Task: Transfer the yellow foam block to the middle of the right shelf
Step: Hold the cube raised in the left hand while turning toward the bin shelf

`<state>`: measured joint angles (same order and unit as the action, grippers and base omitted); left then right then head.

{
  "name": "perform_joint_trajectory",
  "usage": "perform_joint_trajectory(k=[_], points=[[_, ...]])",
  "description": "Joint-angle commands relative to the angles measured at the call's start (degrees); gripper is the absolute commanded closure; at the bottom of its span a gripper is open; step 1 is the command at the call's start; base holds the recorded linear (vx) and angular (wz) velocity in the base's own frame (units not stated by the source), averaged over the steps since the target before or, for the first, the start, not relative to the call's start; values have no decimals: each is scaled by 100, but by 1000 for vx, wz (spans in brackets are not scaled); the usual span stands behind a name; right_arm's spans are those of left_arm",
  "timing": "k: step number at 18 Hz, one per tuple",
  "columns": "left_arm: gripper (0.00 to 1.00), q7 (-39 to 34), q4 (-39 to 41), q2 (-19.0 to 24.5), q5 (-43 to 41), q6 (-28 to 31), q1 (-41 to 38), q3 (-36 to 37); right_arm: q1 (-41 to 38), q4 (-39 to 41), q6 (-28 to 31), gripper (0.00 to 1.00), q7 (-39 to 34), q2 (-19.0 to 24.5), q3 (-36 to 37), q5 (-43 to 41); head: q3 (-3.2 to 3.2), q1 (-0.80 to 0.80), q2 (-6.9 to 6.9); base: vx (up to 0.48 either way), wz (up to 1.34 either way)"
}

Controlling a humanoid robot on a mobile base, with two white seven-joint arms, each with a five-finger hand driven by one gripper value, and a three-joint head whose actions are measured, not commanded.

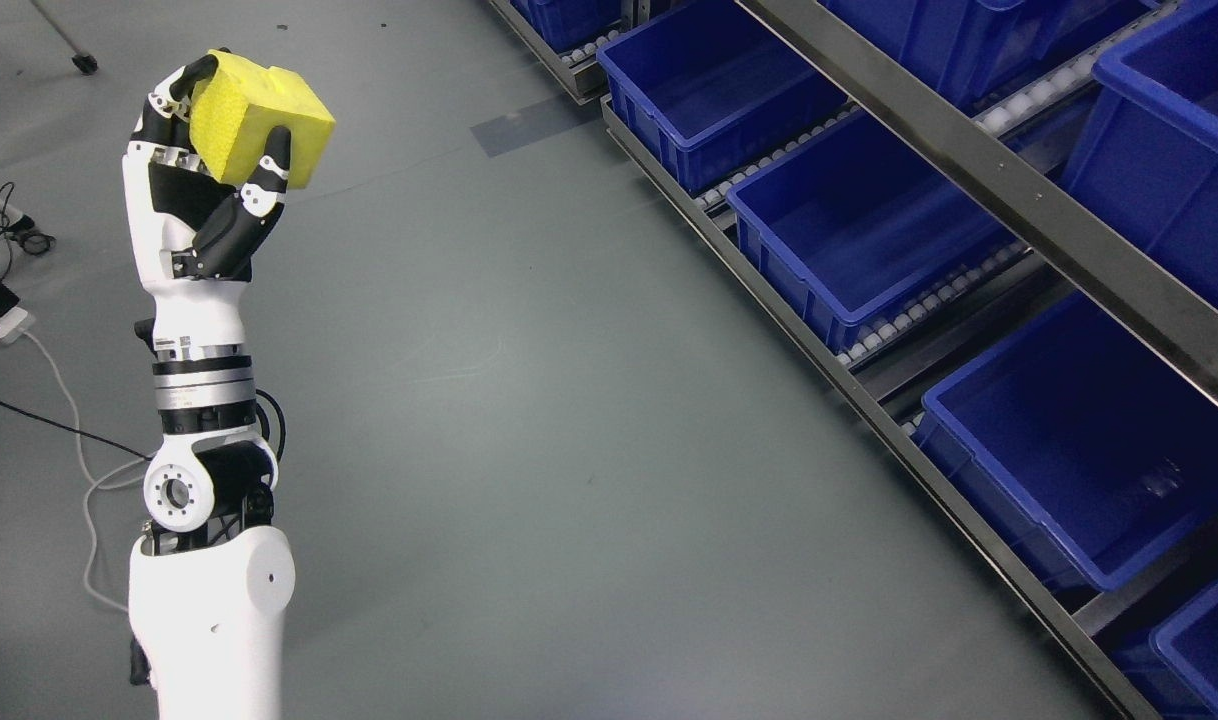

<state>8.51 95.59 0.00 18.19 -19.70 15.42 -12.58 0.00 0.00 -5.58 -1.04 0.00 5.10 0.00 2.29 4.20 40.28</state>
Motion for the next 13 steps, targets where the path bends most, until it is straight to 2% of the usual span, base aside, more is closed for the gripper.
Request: perform_joint_trajectory(k=[1,8,13], points=[[62,2,126,100,0,36,-4,37,17,100,4,0,-2,-100,0,0,0,0,0,302,-148],[62,28,294,100,0,71,75,221,18,100,4,0,-2,-100,0,0,0,0,0,290,-25],[62,19,294,100,-9,238,567,318,18,100,4,0,-2,-100,0,0,0,0,0,236,-62]])
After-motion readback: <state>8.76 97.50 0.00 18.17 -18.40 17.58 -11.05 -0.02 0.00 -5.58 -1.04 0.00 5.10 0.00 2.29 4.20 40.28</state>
